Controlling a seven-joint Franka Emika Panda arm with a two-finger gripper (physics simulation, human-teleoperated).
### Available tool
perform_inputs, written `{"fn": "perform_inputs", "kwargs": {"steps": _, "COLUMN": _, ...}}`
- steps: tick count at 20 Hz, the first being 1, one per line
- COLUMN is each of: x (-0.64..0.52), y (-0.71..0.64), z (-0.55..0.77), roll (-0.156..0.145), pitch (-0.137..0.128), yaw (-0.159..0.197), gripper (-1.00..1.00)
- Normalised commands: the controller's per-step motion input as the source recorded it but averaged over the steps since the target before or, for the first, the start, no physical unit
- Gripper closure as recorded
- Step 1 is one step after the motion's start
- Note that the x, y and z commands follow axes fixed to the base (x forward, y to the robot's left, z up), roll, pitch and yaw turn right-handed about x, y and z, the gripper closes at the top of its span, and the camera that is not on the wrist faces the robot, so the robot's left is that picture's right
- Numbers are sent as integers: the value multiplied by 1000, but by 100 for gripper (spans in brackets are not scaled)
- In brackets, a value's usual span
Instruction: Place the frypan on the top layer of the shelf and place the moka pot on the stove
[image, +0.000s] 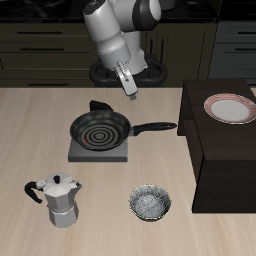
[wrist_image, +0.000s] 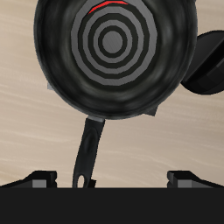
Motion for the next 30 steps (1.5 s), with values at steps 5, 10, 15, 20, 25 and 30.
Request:
{"fn": "perform_inputs", "kwargs": {"steps": 5, "x": -130, "y": 99, "z": -163, "roll": 27, "pitch": -82, "yaw": 3, "gripper": -100}}
{"fn": "perform_inputs", "kwargs": {"steps": 10, "x": 82, "y": -12, "z": -161, "roll": 9, "pitch": -69, "yaw": 11, "gripper": -100}}
{"fn": "perform_inputs", "kwargs": {"steps": 15, "x": 98, "y": 53, "z": -221, "roll": -12, "pitch": -14, "yaw": 70, "gripper": -100}}
{"fn": "perform_inputs", "kwargs": {"steps": 20, "x": 31, "y": 119, "z": -67, "roll": -79, "pitch": -35, "yaw": 108, "gripper": -100}}
{"fn": "perform_inputs", "kwargs": {"steps": 25, "x": 19, "y": 184, "z": -181, "roll": -21, "pitch": 0, "yaw": 78, "gripper": -100}}
{"fn": "perform_inputs", "kwargs": {"steps": 30, "x": 12, "y": 141, "z": -32, "roll": 0, "pitch": -42, "yaw": 20, "gripper": -100}}
